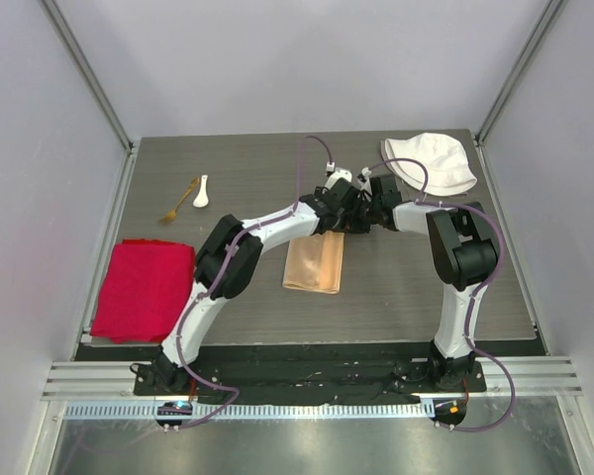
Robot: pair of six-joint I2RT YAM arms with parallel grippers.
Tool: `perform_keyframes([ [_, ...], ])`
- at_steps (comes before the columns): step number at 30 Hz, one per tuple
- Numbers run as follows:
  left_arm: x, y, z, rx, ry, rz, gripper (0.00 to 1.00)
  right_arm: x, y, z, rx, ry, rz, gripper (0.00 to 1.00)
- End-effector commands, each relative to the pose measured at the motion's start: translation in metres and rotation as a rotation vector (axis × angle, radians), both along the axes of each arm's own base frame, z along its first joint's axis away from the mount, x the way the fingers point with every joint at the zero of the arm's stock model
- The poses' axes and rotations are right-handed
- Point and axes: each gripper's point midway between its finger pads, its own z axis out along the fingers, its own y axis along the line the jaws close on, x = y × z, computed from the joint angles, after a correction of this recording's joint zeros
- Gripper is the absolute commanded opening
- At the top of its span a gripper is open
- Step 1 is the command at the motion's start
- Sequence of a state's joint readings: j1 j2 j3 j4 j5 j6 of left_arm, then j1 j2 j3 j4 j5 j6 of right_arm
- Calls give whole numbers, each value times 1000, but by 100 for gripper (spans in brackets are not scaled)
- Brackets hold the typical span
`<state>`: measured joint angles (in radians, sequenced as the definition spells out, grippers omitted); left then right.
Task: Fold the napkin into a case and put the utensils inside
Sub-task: Fold the lower triangle-folded napkin at the center of the board.
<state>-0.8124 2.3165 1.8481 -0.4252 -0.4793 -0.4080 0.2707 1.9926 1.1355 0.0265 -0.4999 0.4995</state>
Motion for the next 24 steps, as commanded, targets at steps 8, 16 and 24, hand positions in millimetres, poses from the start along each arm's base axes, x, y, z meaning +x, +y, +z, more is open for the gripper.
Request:
perform_keyframes([
  [8,21,1,8,77,-89,23,41,2,-4,-6,-21,-8,-12,1],
  [16,23,19,9,180,-133,20,38,3,-4,-6,-24,-10,-10,1],
  [24,15,16,21,134,-143,-31,39,4,-4,-10,-30,-6,-7,1],
])
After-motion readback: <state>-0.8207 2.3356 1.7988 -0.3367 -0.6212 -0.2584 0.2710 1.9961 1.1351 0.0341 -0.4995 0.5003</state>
